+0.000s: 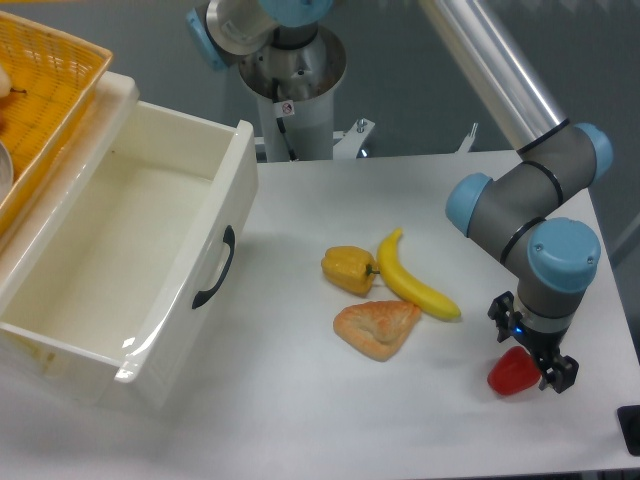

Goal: Pick up the red pepper

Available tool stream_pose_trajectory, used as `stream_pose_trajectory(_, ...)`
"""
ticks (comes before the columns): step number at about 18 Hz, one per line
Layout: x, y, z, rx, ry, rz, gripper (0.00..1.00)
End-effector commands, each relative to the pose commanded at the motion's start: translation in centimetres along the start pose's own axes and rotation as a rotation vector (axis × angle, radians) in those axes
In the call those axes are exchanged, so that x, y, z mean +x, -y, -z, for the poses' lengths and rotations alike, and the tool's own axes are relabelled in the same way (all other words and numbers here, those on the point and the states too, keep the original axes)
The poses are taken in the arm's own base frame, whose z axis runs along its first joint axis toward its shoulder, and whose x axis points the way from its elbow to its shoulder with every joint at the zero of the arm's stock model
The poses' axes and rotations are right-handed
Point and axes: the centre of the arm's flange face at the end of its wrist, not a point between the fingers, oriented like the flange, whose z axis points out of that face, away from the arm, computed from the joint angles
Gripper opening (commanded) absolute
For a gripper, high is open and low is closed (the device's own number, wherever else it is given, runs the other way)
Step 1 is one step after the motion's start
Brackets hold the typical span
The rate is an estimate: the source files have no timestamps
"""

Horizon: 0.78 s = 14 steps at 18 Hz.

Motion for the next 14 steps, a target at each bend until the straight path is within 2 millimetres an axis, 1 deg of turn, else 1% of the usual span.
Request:
stream_pose_trajectory(9, 1.1, 0.0, -2.2, -0.006, -0.03, 0.0, 1.0)
stream_pose_trajectory(11, 1.1, 0.0, -2.3, -0.014, -0.014, 0.0, 1.0)
stream_pose_trajectory(14, 1.1, 0.1, -3.3, -0.018, -0.002, 0.0, 1.0)
